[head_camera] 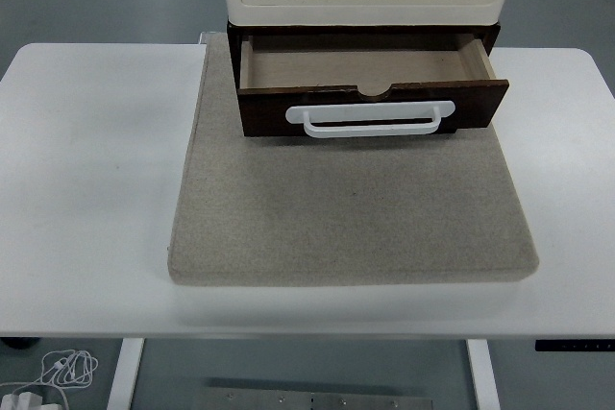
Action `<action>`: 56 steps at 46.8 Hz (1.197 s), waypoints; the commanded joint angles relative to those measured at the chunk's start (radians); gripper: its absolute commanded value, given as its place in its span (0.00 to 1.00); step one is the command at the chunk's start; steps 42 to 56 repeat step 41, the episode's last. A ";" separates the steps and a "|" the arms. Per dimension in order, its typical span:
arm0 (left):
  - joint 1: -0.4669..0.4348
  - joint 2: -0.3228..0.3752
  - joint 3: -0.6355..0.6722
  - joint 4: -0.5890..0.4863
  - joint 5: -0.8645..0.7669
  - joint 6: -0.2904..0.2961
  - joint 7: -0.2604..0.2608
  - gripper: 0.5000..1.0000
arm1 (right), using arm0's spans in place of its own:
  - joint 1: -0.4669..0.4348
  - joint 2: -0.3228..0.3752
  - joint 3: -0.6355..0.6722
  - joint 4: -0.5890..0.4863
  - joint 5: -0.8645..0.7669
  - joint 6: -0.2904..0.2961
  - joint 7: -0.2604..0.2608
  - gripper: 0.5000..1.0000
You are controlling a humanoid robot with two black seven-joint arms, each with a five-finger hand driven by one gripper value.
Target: Open the drawer under the combination cabinet
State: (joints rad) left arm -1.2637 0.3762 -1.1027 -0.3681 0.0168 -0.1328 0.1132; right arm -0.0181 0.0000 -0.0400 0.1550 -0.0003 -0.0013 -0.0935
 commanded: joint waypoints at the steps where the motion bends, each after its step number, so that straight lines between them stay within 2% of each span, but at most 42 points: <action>1: 0.041 -0.034 -0.002 -0.005 -0.015 -0.010 0.002 1.00 | 0.000 0.000 0.002 0.000 0.000 0.000 0.000 0.86; 8: 0.107 -0.085 -0.003 -0.006 -0.090 -0.079 -0.001 1.00 | 0.000 0.000 0.002 0.000 0.002 0.000 0.000 0.86; 20: 0.170 -0.108 -0.005 -0.003 -0.262 -0.238 -0.013 1.00 | -0.003 0.000 -0.005 0.000 0.005 0.001 0.000 0.86; 30: 0.182 -0.148 -0.011 0.008 -0.268 -0.245 -0.044 1.00 | -0.005 0.000 -0.005 0.001 0.005 0.001 0.000 0.86; 39: 0.185 -0.207 -0.011 0.064 -0.268 -0.238 -0.075 1.00 | -0.006 0.000 -0.004 0.001 0.005 0.003 0.000 0.86; 56: 0.185 -0.209 -0.011 0.066 -0.268 -0.238 -0.084 1.00 | -0.006 0.000 -0.003 0.001 0.005 0.003 0.001 0.86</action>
